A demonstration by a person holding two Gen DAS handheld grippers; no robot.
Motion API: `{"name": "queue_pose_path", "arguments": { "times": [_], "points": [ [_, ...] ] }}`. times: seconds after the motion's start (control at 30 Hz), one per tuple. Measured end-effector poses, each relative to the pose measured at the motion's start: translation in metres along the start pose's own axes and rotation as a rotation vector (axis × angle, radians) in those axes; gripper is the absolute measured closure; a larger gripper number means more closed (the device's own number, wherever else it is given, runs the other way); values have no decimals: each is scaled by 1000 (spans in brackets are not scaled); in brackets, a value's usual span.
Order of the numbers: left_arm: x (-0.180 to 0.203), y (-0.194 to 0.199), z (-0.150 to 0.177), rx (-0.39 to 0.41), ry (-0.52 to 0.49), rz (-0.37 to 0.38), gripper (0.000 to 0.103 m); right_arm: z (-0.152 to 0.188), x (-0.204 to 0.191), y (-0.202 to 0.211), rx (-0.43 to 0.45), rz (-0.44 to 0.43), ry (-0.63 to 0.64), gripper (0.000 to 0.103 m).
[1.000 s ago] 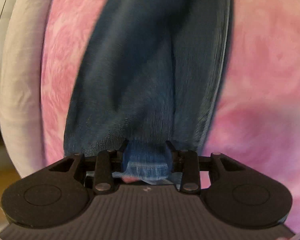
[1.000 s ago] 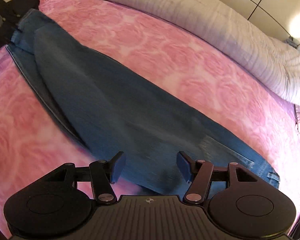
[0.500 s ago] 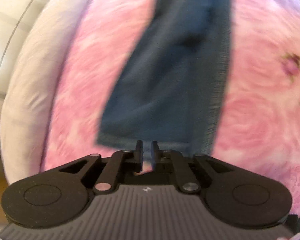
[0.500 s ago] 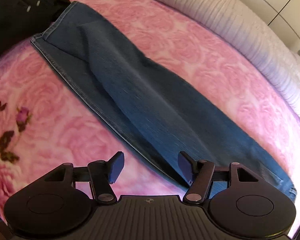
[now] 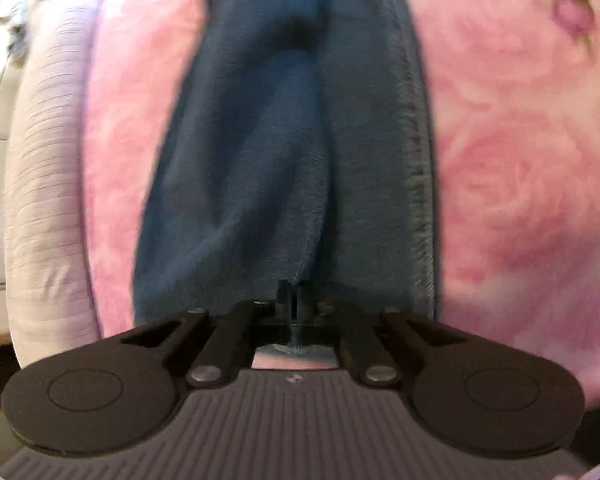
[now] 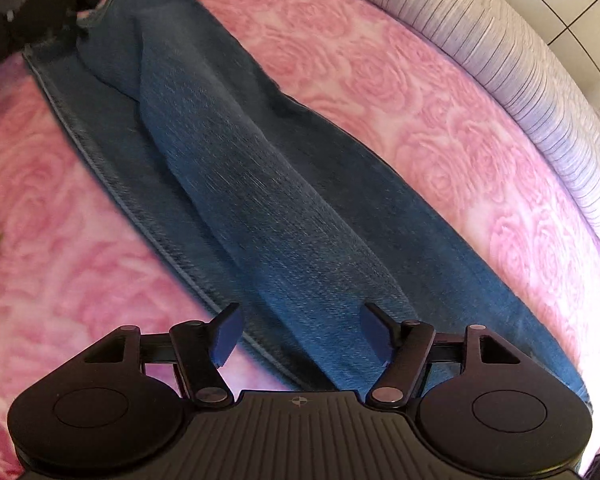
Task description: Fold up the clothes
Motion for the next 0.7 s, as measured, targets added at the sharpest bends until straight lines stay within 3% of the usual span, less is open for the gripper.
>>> {"name": "queue_pose_path", "arguments": {
  "times": [0.07,0.27,0.4,0.53,0.6,0.7],
  "points": [
    [-12,21,17,43,70,51,102,-1,13,6,21,17,-29,35],
    [5,34,37,78,57,177,102,9,37,10,10,-3,-152,33],
    [31,11,25,24,0,183,101,13,24,3,-21,-36,-166,33],
    [43,2,29,-16,-44,189,89,14,8,4,-33,-71,-164,32],
    [37,8,35,-15,-7,222,83,14,5,7,-24,-82,-177,32],
    [17,23,40,16,111,278,83,12,10,11,1,-112,-232,32]
  ]
}}
Point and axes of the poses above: each gripper's, at about its wrist camera, not at the fingertips, and y roughly against the way its jaws point, x to its right, z to its underside, the point moved 6 cm from there along -y, roughly the way its jaws point, and after that the axes turned 11 degrees about -x, right-handed, at the moved point
